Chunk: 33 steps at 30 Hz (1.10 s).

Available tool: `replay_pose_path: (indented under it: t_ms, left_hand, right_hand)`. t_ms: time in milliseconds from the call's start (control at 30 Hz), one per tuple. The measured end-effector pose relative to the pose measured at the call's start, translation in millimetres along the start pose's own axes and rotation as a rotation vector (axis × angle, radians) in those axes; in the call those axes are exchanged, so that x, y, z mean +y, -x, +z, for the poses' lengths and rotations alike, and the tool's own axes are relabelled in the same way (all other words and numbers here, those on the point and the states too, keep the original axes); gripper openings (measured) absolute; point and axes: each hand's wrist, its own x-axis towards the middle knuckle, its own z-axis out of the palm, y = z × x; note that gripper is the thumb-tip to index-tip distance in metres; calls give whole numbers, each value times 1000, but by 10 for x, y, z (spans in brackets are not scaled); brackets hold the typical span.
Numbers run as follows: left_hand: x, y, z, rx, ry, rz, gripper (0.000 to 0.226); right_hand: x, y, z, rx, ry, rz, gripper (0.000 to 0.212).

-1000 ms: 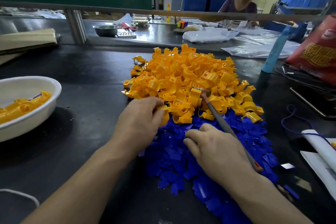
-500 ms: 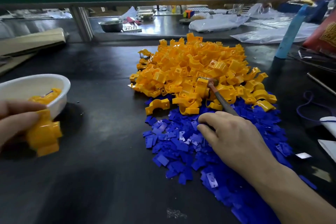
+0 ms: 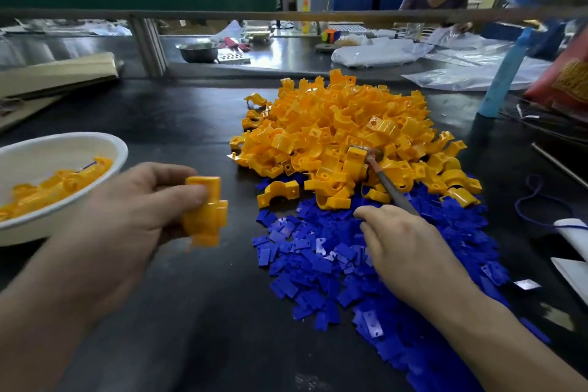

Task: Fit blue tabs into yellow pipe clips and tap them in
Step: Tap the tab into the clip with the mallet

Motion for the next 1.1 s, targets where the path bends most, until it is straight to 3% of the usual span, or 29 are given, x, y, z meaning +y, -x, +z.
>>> replay_pose_path:
  t_ms: [133, 333, 467, 567, 800, 1100]
  left_hand:
    - [-52, -50, 637, -149, 48, -80, 36]
    - [-424, -62, 985, -53, -24, -130, 1]
    - [-533, -6, 1008, -9, -22, -115, 7]
    - [-539, 30, 998, -82, -21, -88, 14]
    - [-465, 93, 942, -201, 97, -83, 51]
    - [-409, 117, 916, -255, 90, -117, 36]
  right_hand:
    - [7, 3, -12, 42, -162, 32, 18]
    - [-6, 11, -36, 123, -349, 29, 11]
    - [-108, 34, -75, 85, -582, 54, 15]
    - [-195, 46, -96, 61, -722, 31, 19]
    - [-251, 61, -124, 117, -785, -19, 9]
    - [-199, 54, -127, 219, -569, -211, 10]
